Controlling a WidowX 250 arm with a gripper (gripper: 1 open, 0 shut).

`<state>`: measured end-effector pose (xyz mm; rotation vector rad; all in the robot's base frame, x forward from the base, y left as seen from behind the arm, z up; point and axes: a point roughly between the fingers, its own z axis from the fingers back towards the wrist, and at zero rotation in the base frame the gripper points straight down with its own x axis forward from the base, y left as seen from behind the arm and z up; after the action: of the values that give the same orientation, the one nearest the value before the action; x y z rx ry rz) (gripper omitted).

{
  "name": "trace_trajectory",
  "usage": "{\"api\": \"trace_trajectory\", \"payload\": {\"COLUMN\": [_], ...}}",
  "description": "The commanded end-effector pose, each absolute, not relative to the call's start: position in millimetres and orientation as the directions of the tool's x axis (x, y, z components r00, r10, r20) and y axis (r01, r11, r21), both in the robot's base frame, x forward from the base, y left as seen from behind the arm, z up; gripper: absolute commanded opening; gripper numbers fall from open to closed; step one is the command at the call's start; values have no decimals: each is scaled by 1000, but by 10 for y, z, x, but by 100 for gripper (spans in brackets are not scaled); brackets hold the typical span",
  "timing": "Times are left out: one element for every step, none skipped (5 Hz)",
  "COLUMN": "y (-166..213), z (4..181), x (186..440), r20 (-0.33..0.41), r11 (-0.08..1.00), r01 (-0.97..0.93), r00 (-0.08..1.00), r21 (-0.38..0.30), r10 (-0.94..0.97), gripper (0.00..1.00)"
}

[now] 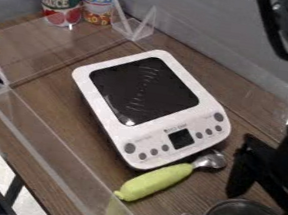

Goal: Remove silver pot from the white and black stove top and place it on the table

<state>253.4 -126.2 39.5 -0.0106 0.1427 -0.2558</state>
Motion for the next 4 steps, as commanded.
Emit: {"api": "trace_trajectory", "payload": {"y": [-1262,-1181,-1098,-1010], "z": [455,484,480,480], "x": [2656,2730,2699,2665], "r20": [-110,-124,-135,-144], "r11": [972,982,978,973], "r01": [234,189,209,229], "r00": [966,974,968,963], "r21": [-31,-24,-19,-13], "r10": [-236,-190,-209,-229], "gripper": [100,100,100,100]}}
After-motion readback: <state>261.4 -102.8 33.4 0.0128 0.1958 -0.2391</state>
